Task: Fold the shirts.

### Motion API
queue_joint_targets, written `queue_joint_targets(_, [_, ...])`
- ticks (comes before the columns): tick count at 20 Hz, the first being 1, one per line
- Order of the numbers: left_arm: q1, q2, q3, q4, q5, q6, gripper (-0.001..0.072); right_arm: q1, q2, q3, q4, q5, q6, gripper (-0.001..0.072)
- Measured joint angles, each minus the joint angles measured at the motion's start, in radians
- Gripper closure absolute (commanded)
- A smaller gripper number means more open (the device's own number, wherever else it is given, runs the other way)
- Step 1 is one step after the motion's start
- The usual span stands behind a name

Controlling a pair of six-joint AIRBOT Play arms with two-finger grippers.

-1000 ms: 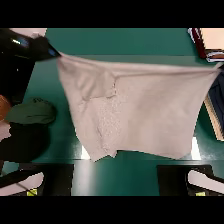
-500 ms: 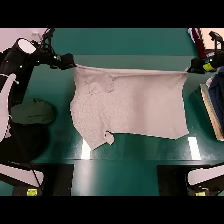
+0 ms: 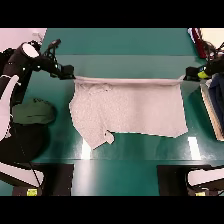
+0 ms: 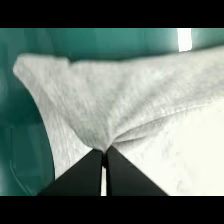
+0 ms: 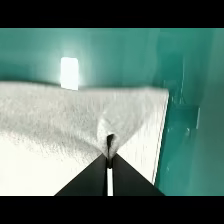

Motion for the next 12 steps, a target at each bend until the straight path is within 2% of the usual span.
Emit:
queue_joint_targets(5, [0.000, 0.000, -0.144, 0.014, 0.011, 0.002, 0.0681, 0.017, 0.060, -0.192, -0.009, -0.083, 0.022, 0.0681])
queue_joint_targets(6, [0.000, 0.000, -0.162, 0.016, 0.016, 0.002, 0.0603, 0.018, 0.066, -0.216, -0.009, -0.093, 0.032, 0.0483])
queue_joint_targets(7, [0.000, 0.000, -0.173, 0.016, 0.022, -0.002, 0.0316, 0.018, 0.069, -0.232, -0.009, -0.100, 0.040, 0.0281])
queue_joint_targets(8, [0.000, 0.002, -0.181, 0.018, 0.024, -0.007, 0.0268, 0.018, 0.072, -0.241, -0.009, -0.103, 0.045, 0.0268])
queue_joint_targets(9, [0.001, 0.006, -0.184, 0.019, 0.024, -0.013, 0.0291, 0.018, 0.075, -0.243, -0.007, -0.102, 0.051, 0.0268])
queue_joint_targets(12, [0.005, 0.049, -0.187, 0.036, 0.000, -0.020, 0.0291, 0.009, 0.095, -0.223, -0.005, -0.057, 0.059, 0.0270])
